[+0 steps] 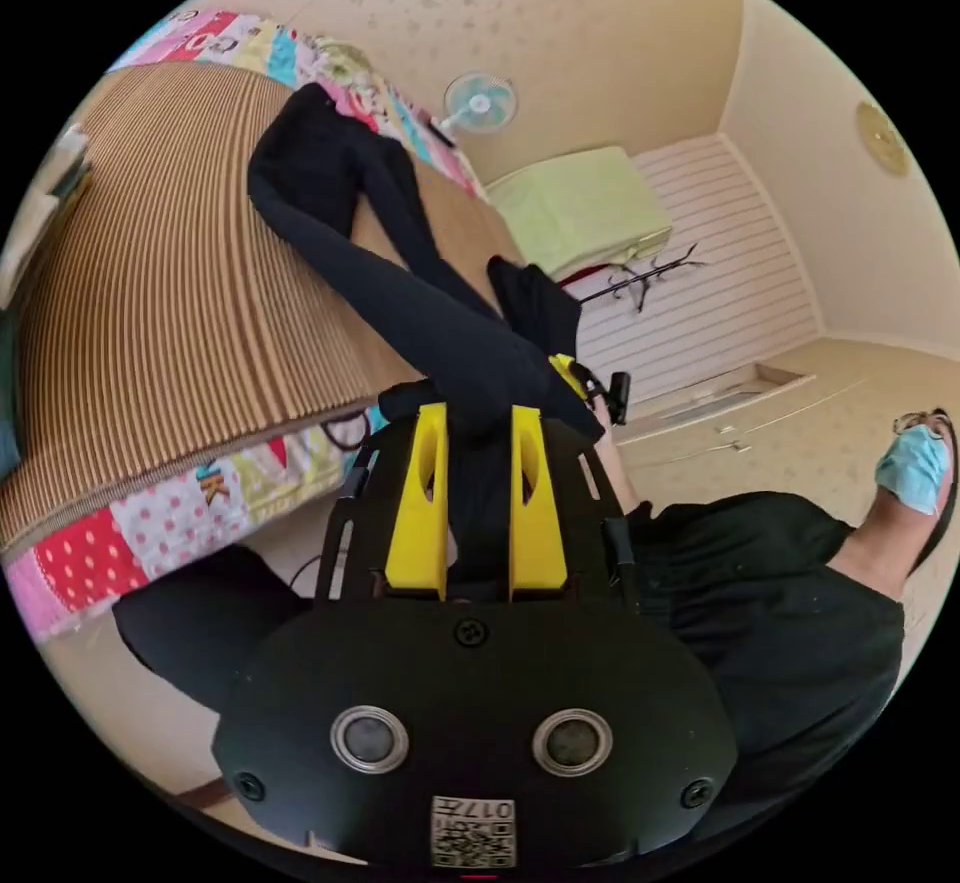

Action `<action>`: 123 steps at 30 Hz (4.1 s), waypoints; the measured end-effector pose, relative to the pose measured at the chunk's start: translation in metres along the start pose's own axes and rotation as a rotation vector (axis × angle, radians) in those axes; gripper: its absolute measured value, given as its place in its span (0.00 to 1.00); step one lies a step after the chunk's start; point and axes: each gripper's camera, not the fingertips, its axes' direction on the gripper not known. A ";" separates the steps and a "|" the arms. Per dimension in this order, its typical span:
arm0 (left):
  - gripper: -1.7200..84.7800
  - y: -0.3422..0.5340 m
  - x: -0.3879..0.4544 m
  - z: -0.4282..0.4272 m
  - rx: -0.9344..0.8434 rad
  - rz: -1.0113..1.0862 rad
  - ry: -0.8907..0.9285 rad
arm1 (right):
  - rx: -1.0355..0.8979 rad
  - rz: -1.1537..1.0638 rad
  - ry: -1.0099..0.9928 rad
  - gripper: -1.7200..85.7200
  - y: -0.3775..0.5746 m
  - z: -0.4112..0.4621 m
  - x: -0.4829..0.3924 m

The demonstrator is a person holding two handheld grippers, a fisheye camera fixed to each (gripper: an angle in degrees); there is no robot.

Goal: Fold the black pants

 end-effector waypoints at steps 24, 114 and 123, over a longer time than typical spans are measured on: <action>0.09 0.011 -0.070 0.095 -0.203 -0.281 0.090 | -0.203 -0.059 -0.109 0.06 0.083 -0.019 0.012; 0.19 -0.010 -0.060 0.048 0.226 -0.068 -0.050 | -0.387 -0.112 -0.251 0.20 0.001 0.219 -0.088; 0.15 0.004 -0.084 0.094 0.036 -0.076 -0.025 | -0.454 -0.092 -0.404 0.09 0.038 0.210 -0.059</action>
